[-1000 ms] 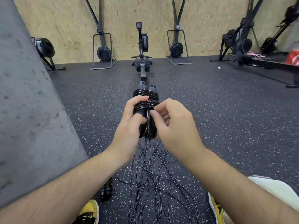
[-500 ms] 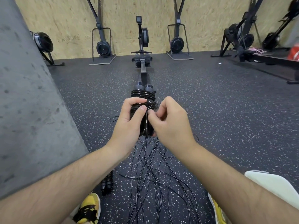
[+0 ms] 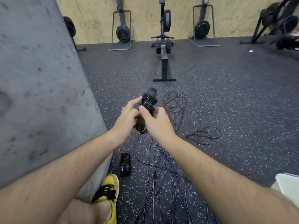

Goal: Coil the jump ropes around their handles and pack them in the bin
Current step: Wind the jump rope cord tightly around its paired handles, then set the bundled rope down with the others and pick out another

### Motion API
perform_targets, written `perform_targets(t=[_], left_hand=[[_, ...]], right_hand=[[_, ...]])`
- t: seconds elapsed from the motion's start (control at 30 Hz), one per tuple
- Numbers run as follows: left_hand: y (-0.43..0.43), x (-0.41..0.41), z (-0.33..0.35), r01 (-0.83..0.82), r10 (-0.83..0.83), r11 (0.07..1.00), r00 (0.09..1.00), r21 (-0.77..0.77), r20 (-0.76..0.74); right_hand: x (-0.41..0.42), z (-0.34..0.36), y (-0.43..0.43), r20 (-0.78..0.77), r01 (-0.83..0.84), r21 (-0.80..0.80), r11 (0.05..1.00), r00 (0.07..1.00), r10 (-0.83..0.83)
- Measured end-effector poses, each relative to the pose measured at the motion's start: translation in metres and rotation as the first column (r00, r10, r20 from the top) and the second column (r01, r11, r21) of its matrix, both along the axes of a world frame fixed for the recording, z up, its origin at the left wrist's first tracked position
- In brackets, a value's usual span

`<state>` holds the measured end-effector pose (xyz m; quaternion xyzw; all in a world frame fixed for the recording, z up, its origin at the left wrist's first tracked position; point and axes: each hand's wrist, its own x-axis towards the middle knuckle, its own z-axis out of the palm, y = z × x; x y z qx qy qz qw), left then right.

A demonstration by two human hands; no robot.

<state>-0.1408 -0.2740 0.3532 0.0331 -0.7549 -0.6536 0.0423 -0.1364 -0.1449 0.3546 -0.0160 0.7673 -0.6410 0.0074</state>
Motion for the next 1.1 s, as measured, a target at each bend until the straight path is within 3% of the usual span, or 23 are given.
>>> perform_targets(t=[0.2,0.33,0.5,0.63,0.8,0.93,1.1], left_hand=[[-0.033,-0.025,-0.041,-0.023,0.024,1.0,0.992,-0.011,0.12],[-0.041,-0.04,-0.105,-0.066,0.095,0.988,0.971,-0.139,0.218],[-0.047,-0.044,-0.214,-0.071,0.184,0.939,0.93,-0.336,0.319],[-0.056,-0.046,-0.287,-0.002,0.181,0.93,0.873,-0.368,0.452],[-0.068,-0.058,-0.343,0.097,0.122,0.933,0.82,-0.345,0.559],[-0.075,-0.072,-0.37,0.266,0.015,0.908,0.75,-0.323,0.661],[-0.07,-0.068,-0.381,0.209,0.14,0.824,0.826,-0.526,0.546]], right_hand=[[-0.048,-0.063,-0.039,0.176,0.011,-0.077,0.997,0.984,0.003],[-0.073,-0.13,-0.05,0.341,-0.02,-0.133,0.991,0.938,0.065],[-0.086,-0.231,-0.067,0.478,0.001,0.05,0.999,0.878,-0.024],[-0.09,-0.303,-0.08,0.572,-0.007,0.14,0.99,0.816,-0.075],[-0.105,-0.373,-0.106,0.609,0.034,0.205,0.978,0.778,-0.155],[-0.113,-0.401,-0.104,0.648,-0.208,0.293,0.933,0.761,-0.034],[-0.108,-0.393,-0.076,0.578,-0.285,0.356,0.89,0.816,0.03]])
